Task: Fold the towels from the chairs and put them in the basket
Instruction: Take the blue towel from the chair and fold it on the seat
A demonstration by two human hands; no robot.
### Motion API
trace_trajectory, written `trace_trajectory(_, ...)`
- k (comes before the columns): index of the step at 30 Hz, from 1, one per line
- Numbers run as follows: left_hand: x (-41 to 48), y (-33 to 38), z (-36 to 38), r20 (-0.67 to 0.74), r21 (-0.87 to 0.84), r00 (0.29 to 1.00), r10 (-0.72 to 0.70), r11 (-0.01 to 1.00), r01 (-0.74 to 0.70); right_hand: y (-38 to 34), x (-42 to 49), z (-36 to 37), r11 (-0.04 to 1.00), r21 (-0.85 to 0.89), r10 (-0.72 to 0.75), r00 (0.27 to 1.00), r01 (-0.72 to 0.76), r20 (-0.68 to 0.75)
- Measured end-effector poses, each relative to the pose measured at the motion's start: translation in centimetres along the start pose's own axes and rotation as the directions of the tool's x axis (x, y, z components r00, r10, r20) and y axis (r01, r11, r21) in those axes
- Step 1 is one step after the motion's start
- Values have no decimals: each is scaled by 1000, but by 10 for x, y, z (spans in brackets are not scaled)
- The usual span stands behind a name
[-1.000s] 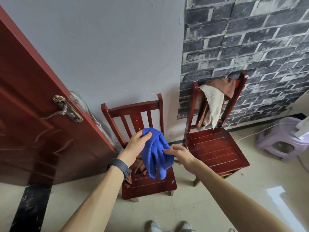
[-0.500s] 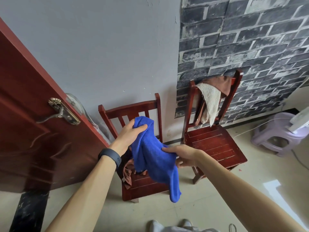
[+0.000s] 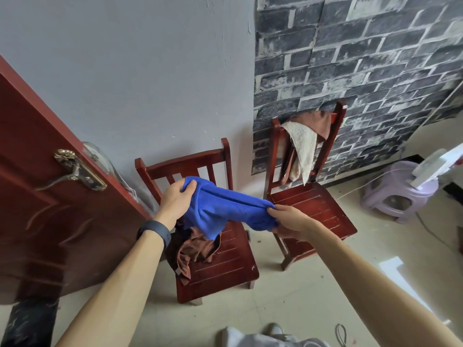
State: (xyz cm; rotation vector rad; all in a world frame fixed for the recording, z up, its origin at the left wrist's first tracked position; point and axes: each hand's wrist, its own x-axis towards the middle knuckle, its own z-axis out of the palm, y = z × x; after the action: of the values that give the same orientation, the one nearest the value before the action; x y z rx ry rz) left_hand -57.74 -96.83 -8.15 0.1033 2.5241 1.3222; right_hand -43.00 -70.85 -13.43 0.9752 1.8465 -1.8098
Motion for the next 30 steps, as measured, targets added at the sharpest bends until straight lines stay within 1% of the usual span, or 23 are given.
trace_trajectory(1,1,6,1,-21,15,1000,10,1000,-10,2,-2,-1,979,190,62,997,-70,51)
trace_trajectory(2,3,11,1,-45,20,999,22,1000,-22,6,-2,-2,924,359,107,990,-131,87)
trace_trajectory(3,6,13,-1,-62,19,998,32,999,-31,9,-1,-4,856,483,144,983,-182,115)
trace_trajectory(4,11,12,-3,-68,13,997,44,999,-44,13,0,-7,792,567,176,974,-226,142)
trace_trajectory(5,13,14,-6,-61,4,997,56,998,-55,18,3,-9,750,607,198,964,-264,175)
trace_trajectory(6,17,14,-9,-49,-12,997,65,998,-65,24,7,-12,745,595,217,953,-300,210)
trace_trajectory(7,19,14,-11,-40,-39,997,60,997,-62,29,9,-14,777,535,239,942,-332,237)
trace_trajectory(9,24,14,-15,-40,-90,998,50,994,-54,40,10,-17,862,338,296,917,-377,268)
trace_trajectory(10,27,12,-16,-43,-99,998,48,994,-52,42,8,-18,881,267,324,909,-391,263)
trace_trajectory(11,29,11,-17,-36,-93,999,40,995,-43,42,5,-19,888,233,337,906,-396,255)
trace_trajectory(12,34,6,-18,-25,-86,999,24,996,-26,42,3,-21,892,236,332,913,-385,236)
trace_trajectory(14,38,-1,-19,17,-57,999,-28,998,29,41,-2,-25,910,279,277,950,-307,144)
trace_trajectory(16,40,-7,-18,102,-45,989,-105,993,110,41,-8,-29,930,327,164,986,-168,41)
trace_trajectory(18,38,-13,-14,216,-52,957,-193,977,208,45,-8,-34,909,414,67,997,-40,-50)
trace_trajectory(20,35,-18,-13,305,-48,921,-244,962,270,49,-12,-41,872,490,19,996,24,-82)
trace_trajectory(22,37,-25,-11,355,-42,898,-259,955,292,52,-22,-46,867,499,15,999,11,-48)
trace_trajectory(23,36,-24,-10,372,-48,892,-256,955,294,54,-25,-48,891,455,12,999,5,-34)
trace_trajectory(25,37,-24,-5,393,-74,888,-238,954,289,57,-30,-49,947,321,44,997,-22,-63)
trace_trajectory(27,38,-24,2,423,-96,878,-225,952,290,66,-30,-50,953,285,109,994,-98,-22)
trace_trajectory(28,37,-23,5,441,-100,870,-218,952,290,69,-30,-50,944,284,176,984,-169,3)
trace_trajectory(29,36,-22,7,465,-92,860,-208,955,281,74,-28,-50,943,252,223,975,-217,4)
trace_trajectory(30,37,-22,9,486,-80,849,-206,957,278,79,-26,-50,946,227,242,970,-230,-25)
